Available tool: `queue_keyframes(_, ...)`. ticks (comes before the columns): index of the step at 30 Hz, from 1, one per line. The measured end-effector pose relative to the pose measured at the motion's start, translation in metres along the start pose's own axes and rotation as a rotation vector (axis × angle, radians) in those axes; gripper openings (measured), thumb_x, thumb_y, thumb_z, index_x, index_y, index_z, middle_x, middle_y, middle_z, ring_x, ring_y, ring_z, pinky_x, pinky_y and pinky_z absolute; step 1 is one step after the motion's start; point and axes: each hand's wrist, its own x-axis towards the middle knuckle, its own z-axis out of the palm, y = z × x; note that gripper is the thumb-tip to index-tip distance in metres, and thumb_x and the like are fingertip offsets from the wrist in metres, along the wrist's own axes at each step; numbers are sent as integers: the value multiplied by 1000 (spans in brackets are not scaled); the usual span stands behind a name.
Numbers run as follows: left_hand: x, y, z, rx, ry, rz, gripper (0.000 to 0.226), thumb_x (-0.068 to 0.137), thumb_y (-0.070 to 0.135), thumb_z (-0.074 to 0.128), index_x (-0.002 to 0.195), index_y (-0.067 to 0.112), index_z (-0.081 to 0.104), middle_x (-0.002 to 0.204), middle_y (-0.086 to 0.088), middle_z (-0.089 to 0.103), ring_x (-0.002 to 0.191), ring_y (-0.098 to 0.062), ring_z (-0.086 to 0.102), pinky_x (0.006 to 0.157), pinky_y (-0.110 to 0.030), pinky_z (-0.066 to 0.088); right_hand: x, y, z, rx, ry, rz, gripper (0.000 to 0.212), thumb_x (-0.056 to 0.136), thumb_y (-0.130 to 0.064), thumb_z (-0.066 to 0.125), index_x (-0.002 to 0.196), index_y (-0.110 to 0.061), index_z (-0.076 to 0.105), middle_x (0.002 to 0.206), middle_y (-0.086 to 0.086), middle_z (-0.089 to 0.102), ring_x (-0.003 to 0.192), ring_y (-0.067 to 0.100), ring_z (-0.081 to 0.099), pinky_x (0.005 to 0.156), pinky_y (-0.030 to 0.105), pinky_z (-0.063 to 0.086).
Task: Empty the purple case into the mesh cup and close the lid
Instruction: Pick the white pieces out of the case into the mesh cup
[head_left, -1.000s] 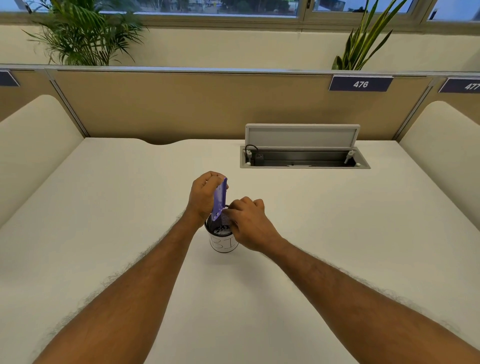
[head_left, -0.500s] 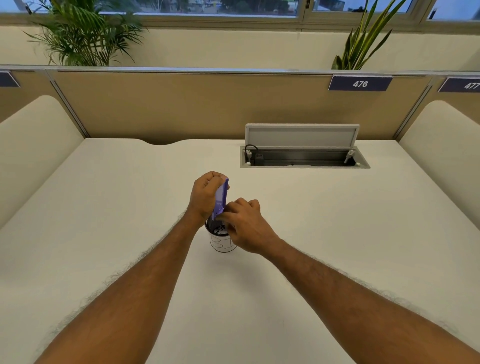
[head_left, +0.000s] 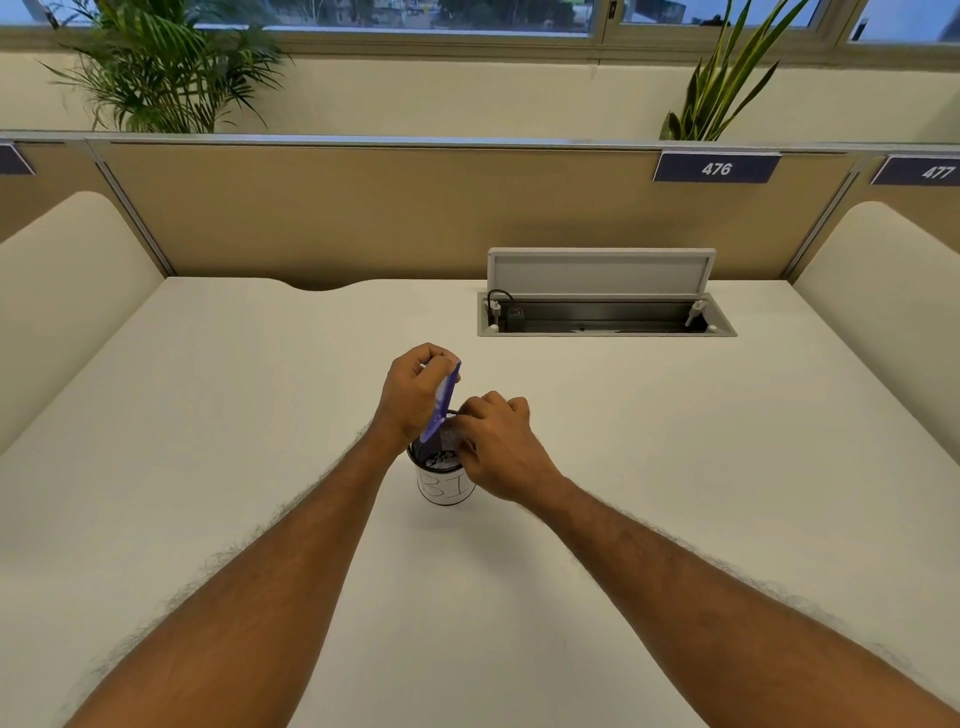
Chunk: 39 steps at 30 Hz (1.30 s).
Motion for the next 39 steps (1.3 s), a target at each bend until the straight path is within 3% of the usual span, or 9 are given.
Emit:
queue_keyframes(3,-2,5,2,28,-10,13,18,96,10,44,99,1,60,99,-15,64,89,-27,59,79,-34,48,3,4,-1,6,14,65,28,89,-19,53,114,-24,64,101,2,64,98,23,49,84,42,31)
queue_keyframes(11,-3,8,3,68,-7,30,21,96,10,46,101,-4,61,101,-21,65,90,-30,58,85,-40,48,6,4,-1,-9,-31,39,27,92,-19,50,113,-26,65,98,2,64,95,23,48,83,41,31)
queue_keyframes(17,-2,6,0,17,-30,15,15,94,15,48,95,5,59,94,-9,63,86,-25,59,76,-31,49,7,1,-3,7,-45,9,29,91,-16,50,112,-30,66,94,2,63,93,22,48,84,41,33)
queue_keyframes(20,-2,5,-5,-27,-24,19,36,85,27,44,99,-3,59,91,-9,61,78,-19,58,67,-18,50,8,5,-7,-4,-38,12,23,91,-19,54,108,-25,69,94,2,63,93,23,48,83,40,31)
queue_keyframes(22,1,-1,-11,-31,-7,28,37,91,23,42,103,-9,58,93,-12,61,77,-21,57,67,-14,50,8,9,-12,9,5,26,20,91,-21,55,104,-22,71,94,2,64,93,23,49,82,37,29)
queue_keyframes(25,3,-8,-17,-186,30,-62,30,98,20,38,100,-3,58,89,-14,62,73,-18,58,63,-19,52,9,15,-21,49,55,62,17,92,-20,57,101,-20,72,96,0,66,94,21,50,81,34,28)
queue_keyframes(28,0,-8,-18,-461,95,-211,25,80,37,51,87,16,63,75,-1,66,66,-14,61,61,-25,52,8,21,-29,106,42,97,15,92,-20,58,100,-20,71,98,-1,68,96,20,52,83,35,33)
queue_keyframes(33,-5,-10,-19,-728,115,-295,25,81,38,51,85,17,63,72,0,67,66,-16,60,63,-27,51,2,23,-34,157,34,103,13,91,-20,60,98,-21,70,95,-2,68,96,19,53,86,38,37)
queue_keyframes(39,-8,-12,-18,-863,152,-342,31,86,43,45,83,19,65,69,1,69,64,-15,62,62,-26,54,-3,8,-26,146,-4,-8,33,93,-20,55,125,-26,58,93,2,62,91,21,48,81,38,35)
